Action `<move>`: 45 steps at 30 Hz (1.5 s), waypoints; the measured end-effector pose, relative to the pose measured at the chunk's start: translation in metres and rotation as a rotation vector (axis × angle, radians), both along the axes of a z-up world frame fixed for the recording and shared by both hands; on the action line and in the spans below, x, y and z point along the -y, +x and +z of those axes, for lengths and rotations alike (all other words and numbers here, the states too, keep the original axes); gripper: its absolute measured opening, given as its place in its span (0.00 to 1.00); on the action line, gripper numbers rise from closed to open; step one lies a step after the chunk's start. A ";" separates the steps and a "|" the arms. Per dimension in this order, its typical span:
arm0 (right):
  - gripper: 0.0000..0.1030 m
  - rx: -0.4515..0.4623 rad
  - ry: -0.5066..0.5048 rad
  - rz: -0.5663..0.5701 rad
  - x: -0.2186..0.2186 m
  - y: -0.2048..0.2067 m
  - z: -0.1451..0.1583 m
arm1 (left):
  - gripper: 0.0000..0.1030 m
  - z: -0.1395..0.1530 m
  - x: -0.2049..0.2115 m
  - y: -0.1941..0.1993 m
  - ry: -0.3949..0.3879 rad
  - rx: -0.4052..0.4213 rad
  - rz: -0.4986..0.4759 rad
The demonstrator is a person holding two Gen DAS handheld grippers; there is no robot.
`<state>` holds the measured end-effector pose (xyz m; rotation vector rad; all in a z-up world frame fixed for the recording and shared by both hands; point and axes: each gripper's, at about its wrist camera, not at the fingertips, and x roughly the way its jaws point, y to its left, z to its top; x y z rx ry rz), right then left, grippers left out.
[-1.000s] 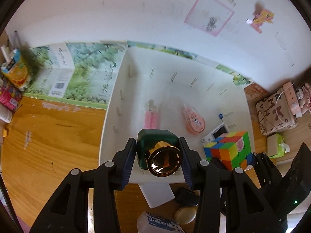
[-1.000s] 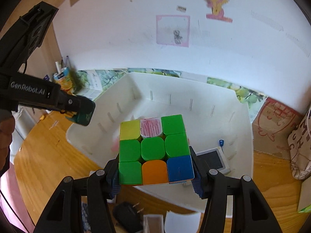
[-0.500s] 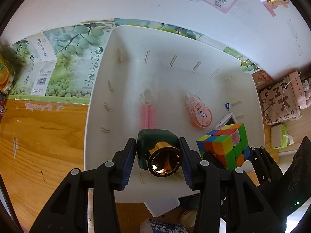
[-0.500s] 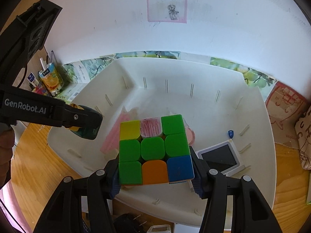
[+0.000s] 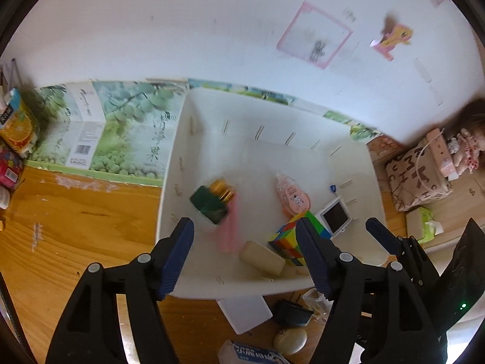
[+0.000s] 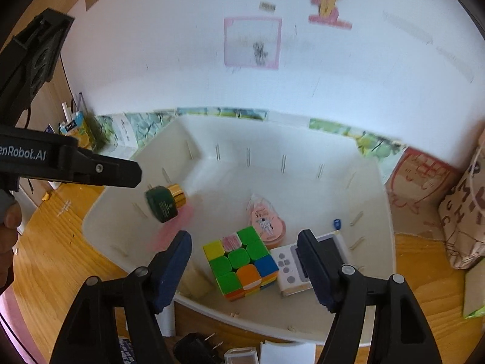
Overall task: Organize rigid objects
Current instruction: 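Open the right tool to drop the cube while the left releases the jar into the bin, then withdraw both open tools from the bin toward the remaining items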
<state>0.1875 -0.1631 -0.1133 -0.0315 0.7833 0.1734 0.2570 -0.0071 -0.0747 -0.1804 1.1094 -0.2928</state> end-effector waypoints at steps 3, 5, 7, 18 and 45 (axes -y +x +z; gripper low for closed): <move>0.75 0.032 -0.001 -0.005 -0.001 -0.009 0.014 | 0.71 0.012 -0.006 -0.011 -0.009 0.041 0.006; 0.78 0.064 -0.008 -0.012 -0.002 -0.018 0.026 | 0.72 0.023 -0.012 -0.021 -0.013 0.077 0.012; 0.78 0.090 -0.012 -0.020 -0.002 -0.027 0.036 | 0.72 0.030 -0.016 -0.028 -0.020 0.096 0.016; 0.78 0.141 -0.002 -0.090 -0.010 -0.070 0.068 | 0.74 0.061 -0.044 -0.076 -0.030 0.222 0.005; 0.78 -0.065 0.111 -0.285 0.008 -0.145 0.005 | 0.75 0.005 -0.056 -0.117 -0.030 0.030 -0.100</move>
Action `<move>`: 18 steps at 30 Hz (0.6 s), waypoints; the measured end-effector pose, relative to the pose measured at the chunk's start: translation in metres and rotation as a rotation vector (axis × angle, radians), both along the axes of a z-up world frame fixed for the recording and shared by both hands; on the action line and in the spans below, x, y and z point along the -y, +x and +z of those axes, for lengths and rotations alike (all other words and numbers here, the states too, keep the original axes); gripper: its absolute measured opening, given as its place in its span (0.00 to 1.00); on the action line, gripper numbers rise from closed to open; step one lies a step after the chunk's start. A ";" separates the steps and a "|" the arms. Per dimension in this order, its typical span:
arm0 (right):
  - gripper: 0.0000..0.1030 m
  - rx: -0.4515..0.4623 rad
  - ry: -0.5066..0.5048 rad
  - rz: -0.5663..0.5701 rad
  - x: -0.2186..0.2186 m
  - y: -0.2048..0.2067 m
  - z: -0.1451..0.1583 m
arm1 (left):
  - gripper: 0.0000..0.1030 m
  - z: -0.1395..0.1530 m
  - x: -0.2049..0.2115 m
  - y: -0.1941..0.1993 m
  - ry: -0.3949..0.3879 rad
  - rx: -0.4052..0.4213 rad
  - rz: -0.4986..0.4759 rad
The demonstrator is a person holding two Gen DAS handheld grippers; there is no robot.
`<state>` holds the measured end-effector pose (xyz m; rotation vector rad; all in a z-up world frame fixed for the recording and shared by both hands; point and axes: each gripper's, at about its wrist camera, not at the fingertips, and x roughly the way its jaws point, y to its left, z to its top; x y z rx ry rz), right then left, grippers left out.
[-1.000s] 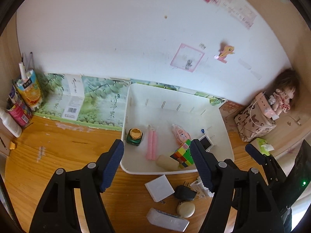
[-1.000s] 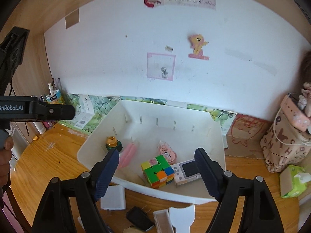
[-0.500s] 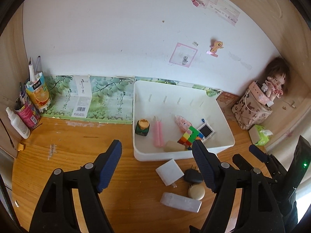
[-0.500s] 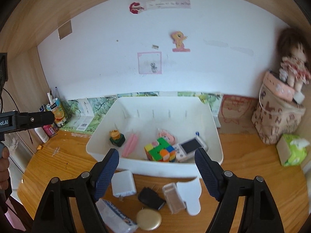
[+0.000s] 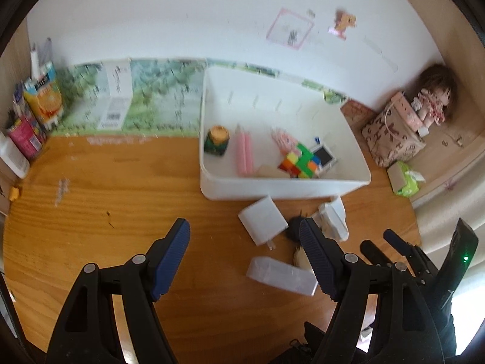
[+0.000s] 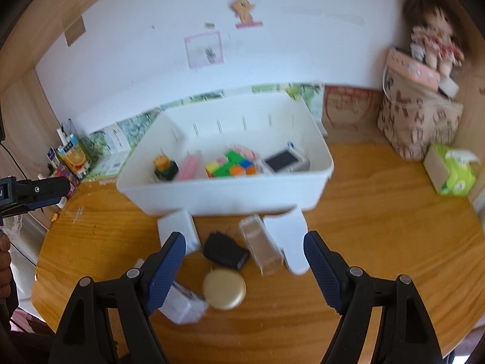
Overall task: Organize rigid objects
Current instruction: 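Withdraw both open tools from the bin toward the remaining items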
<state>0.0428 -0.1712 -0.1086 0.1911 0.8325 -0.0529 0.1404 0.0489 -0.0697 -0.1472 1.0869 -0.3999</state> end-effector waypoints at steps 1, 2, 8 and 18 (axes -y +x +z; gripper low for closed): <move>0.78 -0.011 0.001 -0.002 0.000 -0.002 -0.004 | 0.75 -0.005 0.003 -0.001 0.000 -0.019 -0.007; 0.78 -0.026 0.003 -0.004 0.000 -0.003 -0.009 | 0.75 -0.009 0.005 -0.002 0.003 -0.034 -0.014; 0.78 -0.095 0.018 -0.011 0.001 -0.013 -0.030 | 0.75 -0.033 0.016 -0.007 0.020 -0.105 -0.031; 0.78 -0.181 0.053 -0.028 0.007 -0.019 -0.054 | 0.75 -0.070 0.033 -0.010 0.019 -0.282 -0.045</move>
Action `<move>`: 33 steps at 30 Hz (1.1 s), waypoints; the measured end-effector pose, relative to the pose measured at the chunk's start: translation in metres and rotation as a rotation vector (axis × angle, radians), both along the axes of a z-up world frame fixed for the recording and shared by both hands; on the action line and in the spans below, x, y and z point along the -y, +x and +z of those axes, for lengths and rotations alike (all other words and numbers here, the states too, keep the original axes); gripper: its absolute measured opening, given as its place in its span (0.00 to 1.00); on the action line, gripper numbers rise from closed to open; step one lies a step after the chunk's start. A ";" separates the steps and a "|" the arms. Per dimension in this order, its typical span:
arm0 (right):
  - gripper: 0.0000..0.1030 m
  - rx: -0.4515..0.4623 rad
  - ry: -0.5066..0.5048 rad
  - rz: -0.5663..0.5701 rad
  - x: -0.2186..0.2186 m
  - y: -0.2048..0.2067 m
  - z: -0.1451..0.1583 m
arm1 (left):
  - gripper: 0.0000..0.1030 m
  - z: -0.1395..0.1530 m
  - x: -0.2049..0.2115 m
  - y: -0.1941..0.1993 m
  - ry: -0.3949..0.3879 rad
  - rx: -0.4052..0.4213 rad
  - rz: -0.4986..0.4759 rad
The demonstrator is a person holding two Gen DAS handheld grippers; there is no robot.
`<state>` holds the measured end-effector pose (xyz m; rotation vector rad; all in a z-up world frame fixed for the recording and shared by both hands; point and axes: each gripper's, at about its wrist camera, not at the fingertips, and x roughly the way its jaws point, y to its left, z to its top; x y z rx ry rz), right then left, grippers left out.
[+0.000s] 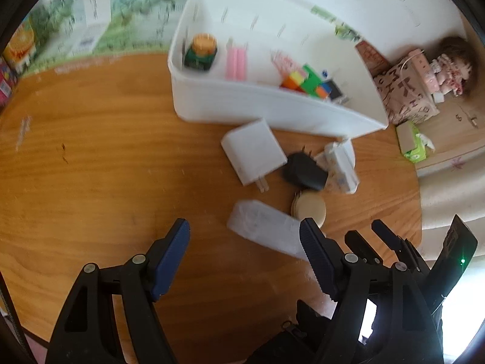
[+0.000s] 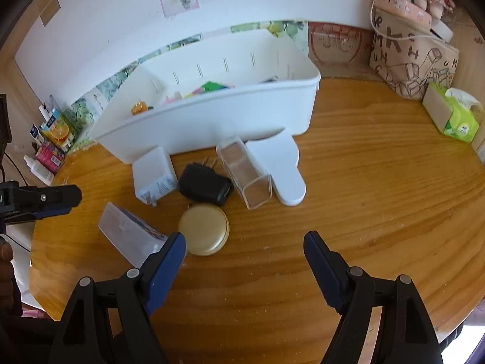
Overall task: Organize rigid objects
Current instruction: 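Withdraw both open tools from the bin toward the remaining items, then grasp the clear plastic box with the left tool while the right grasps the gold compact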
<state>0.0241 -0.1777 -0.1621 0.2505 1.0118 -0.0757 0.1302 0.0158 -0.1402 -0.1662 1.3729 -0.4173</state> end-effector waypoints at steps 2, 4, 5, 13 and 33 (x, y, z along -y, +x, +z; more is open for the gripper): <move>0.78 -0.014 0.006 0.012 -0.002 0.000 -0.003 | 0.75 -0.006 0.004 0.000 -0.011 -0.036 0.002; 0.78 -0.027 0.004 0.030 -0.005 0.001 -0.007 | 0.75 -0.011 0.007 0.000 -0.025 -0.071 0.007; 0.78 -0.037 -0.005 0.040 -0.007 0.001 -0.010 | 0.75 -0.013 0.009 0.000 -0.030 -0.085 0.008; 0.78 -0.079 -0.079 0.165 -0.022 0.009 -0.022 | 0.75 -0.031 0.022 0.005 -0.051 -0.219 0.036; 0.78 -0.127 -0.162 0.436 -0.029 0.043 -0.036 | 0.69 -0.064 0.025 0.019 -0.156 -0.399 0.230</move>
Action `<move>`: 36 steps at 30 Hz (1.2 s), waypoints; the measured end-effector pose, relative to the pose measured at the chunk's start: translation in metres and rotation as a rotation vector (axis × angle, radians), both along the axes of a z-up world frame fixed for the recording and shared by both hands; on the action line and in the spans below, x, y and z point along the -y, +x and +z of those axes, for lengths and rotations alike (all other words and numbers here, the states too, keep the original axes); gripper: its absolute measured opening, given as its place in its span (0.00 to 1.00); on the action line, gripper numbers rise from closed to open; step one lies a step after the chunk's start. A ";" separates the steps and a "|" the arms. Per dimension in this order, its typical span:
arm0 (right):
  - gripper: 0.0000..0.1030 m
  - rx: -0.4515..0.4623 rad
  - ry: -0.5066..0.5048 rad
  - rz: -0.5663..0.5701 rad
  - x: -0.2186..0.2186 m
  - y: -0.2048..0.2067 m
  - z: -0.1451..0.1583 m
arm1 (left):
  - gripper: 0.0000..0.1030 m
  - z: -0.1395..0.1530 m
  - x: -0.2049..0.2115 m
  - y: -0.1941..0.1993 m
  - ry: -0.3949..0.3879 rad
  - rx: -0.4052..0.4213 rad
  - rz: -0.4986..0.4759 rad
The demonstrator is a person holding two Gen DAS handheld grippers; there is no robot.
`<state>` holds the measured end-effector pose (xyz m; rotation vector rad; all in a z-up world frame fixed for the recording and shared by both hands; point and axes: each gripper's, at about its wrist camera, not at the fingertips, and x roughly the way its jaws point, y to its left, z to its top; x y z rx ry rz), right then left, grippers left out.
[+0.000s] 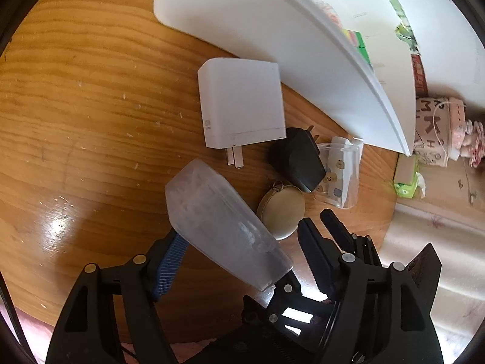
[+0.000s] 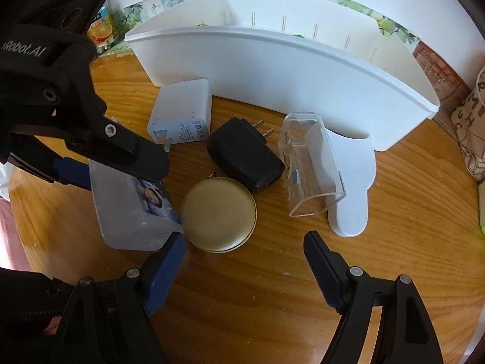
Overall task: Organize rigid objects
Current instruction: 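Grasp the clear plastic box with the left tool while the right grasps the gold compact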
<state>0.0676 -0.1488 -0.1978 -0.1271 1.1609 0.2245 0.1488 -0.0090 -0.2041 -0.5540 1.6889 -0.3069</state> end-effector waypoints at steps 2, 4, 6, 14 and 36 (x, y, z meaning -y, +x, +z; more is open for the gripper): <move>0.78 -0.006 0.003 0.009 0.001 0.004 -0.001 | 0.62 -0.006 0.000 0.000 0.001 -0.028 0.017; 0.78 -0.008 0.002 0.025 0.001 0.007 -0.001 | 0.58 -0.010 -0.001 0.000 -0.005 -0.048 0.033; 0.78 -0.006 -0.005 0.039 0.000 0.009 -0.001 | 0.57 -0.012 -0.004 0.001 -0.017 -0.055 0.050; 0.78 -0.001 -0.011 0.050 0.002 0.013 0.000 | 0.54 -0.010 -0.012 0.002 -0.041 -0.047 0.063; 0.64 -0.002 -0.020 0.024 -0.045 0.004 -0.005 | 0.39 -0.004 -0.043 -0.008 -0.044 -0.003 0.046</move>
